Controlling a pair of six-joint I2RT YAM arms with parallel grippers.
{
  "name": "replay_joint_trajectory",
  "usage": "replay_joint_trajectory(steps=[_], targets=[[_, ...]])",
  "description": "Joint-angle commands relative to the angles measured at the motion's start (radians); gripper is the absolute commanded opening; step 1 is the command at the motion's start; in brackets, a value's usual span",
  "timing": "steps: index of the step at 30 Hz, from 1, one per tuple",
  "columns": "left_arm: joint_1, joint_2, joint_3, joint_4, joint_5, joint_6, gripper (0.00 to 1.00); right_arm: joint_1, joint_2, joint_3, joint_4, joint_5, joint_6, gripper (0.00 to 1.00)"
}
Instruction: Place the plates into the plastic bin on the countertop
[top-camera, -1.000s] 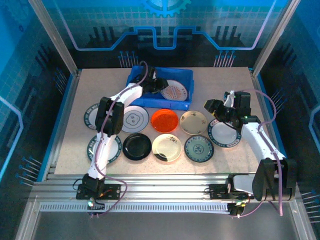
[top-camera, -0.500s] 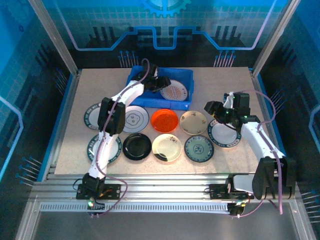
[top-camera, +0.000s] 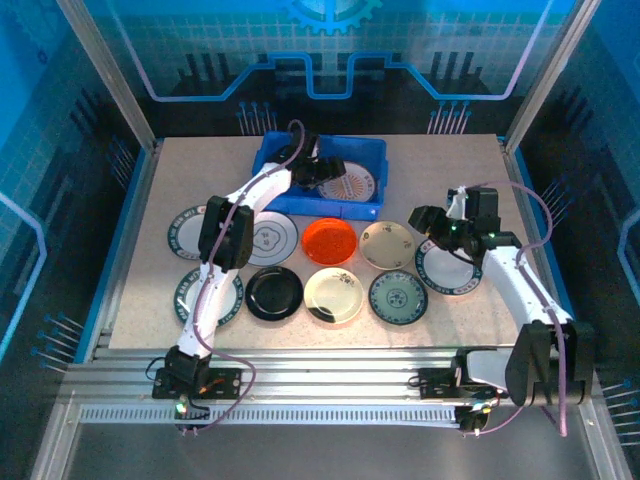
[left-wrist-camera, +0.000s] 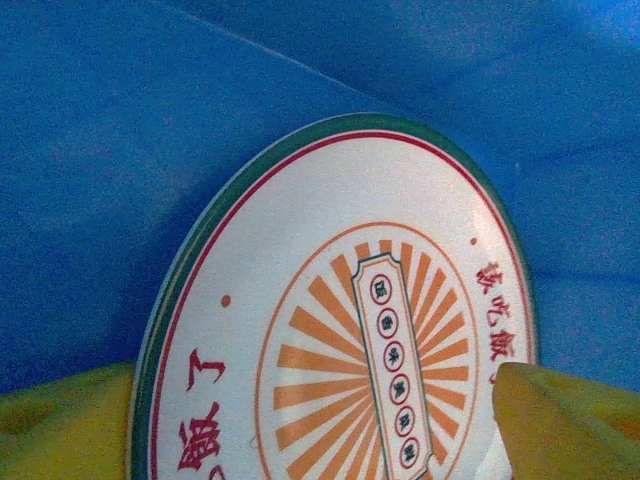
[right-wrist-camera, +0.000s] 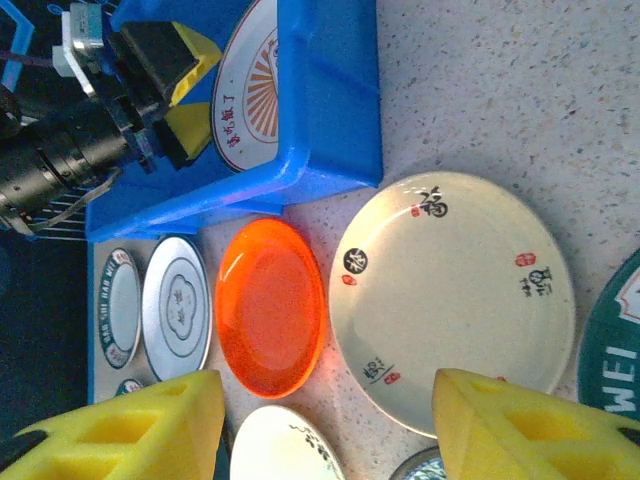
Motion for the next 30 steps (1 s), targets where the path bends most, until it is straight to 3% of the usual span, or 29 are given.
replay_joint_trajectory(steps=[1, 10, 17, 23, 30], targets=[[-0.007, -0.038, 0.088, -0.055, -0.039, 0.062, 0.93, 0.018, -0.038, 0.032, -0.068, 0.047, -0.053, 0.58], [-0.01, -0.189, 0.052, -0.153, -0.104, 0.126, 0.98, 0.088, -0.196, -0.029, -0.263, 0.177, -0.11, 0.59], [-0.053, -0.49, -0.274, -0.107, -0.157, 0.164, 0.98, 0.089, -0.414, -0.163, -0.414, 0.207, -0.073, 0.56], [-0.151, -0.738, -0.543, -0.06, -0.105, 0.167, 0.97, 0.091, -0.552, -0.278, -0.516, 0.198, -0.007, 0.5], [-0.286, -0.931, -0.778, -0.045, -0.01, 0.117, 0.97, 0.103, -0.531, -0.285, -0.577, 0.237, 0.038, 0.43]])
